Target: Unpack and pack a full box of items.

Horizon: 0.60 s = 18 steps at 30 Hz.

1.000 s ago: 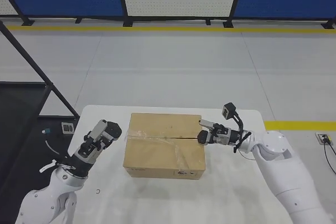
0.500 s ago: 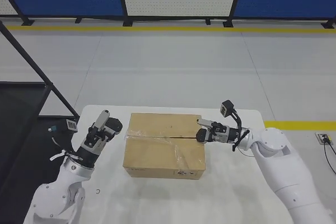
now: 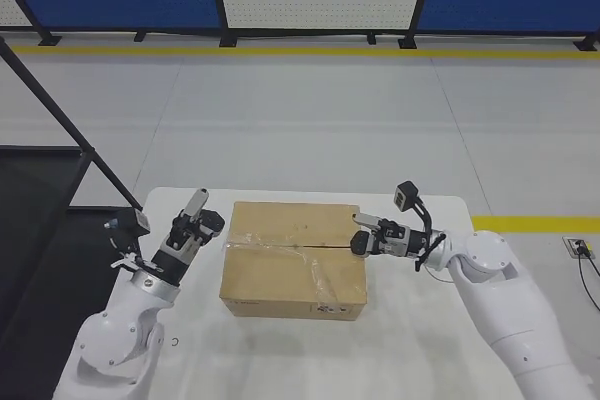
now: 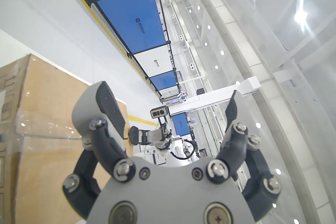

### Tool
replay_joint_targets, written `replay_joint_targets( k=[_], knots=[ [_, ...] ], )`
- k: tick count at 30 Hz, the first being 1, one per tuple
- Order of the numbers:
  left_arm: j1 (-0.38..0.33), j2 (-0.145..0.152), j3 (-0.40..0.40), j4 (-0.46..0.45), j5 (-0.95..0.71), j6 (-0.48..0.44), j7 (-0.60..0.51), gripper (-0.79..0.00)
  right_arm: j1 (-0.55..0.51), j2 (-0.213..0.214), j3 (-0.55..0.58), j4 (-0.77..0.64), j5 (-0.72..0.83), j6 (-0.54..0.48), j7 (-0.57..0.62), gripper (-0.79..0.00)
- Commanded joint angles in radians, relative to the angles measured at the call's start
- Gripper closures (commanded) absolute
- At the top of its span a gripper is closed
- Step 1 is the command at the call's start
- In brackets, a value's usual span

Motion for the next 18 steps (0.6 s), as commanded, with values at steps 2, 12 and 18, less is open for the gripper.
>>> replay_joint_targets(
  k=[2, 12, 18],
  knots=[
    [-0.035, 0.001, 0.014, 0.044, -0.067, 0.095, -0.080, -0.785, 0.003, 0.000, -0.003, 0.003, 0.000, 0.001, 0.001, -0.785],
    [-0.134, -0.003, 0.079, 0.208, -0.096, 0.178, -0.138, -0.785, 0.001, 0.001, -0.008, -0.002, -0.007, 0.006, -0.002, -0.785],
    [-0.171, -0.008, 0.115, 0.266, -0.099, 0.179, -0.126, -0.785, -0.012, 0.005, -0.007, -0.026, -0.022, 0.013, -0.005, -0.785]
  ],
)
